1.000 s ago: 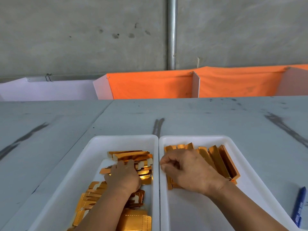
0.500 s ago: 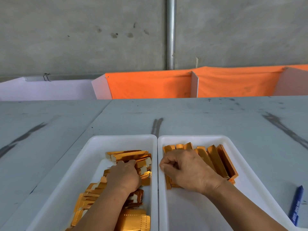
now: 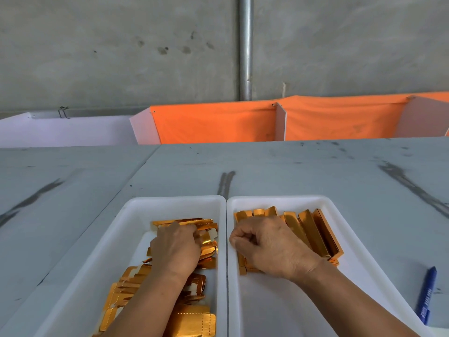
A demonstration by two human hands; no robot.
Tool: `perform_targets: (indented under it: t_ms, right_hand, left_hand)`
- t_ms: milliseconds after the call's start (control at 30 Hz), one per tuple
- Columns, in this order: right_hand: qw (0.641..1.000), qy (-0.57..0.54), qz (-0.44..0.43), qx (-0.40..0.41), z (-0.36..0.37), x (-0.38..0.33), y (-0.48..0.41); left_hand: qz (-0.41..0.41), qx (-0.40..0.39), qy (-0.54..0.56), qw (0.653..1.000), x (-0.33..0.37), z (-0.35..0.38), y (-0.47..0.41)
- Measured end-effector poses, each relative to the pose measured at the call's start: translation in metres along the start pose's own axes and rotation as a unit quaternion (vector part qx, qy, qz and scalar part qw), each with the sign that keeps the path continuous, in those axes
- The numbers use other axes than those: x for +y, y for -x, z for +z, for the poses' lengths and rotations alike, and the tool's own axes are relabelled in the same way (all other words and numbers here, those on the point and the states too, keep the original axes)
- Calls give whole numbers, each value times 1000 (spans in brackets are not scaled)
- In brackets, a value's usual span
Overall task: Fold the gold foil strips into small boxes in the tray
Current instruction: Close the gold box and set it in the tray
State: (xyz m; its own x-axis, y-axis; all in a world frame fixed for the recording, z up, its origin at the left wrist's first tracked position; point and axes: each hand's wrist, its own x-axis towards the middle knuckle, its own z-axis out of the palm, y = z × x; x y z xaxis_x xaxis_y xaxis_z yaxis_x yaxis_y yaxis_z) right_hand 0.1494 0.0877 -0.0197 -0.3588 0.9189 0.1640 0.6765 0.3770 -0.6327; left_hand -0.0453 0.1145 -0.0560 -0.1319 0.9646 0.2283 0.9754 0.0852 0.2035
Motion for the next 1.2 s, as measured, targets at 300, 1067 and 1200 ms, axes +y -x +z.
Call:
perform_targets:
  t_ms: [300,1067,1200]
  right_hand:
    - [991,-106,-13,78,-2,-2,-1]
    - [912,-375,107,130,-14,-11,-4]
    - [912,-366,116,142,-14,-11,-5]
  left_hand:
    - [165,164,176,957,40,-40,22]
    - [151,73,319,933,39,-25,26]
    - [143,62,332,930,40,-24,26]
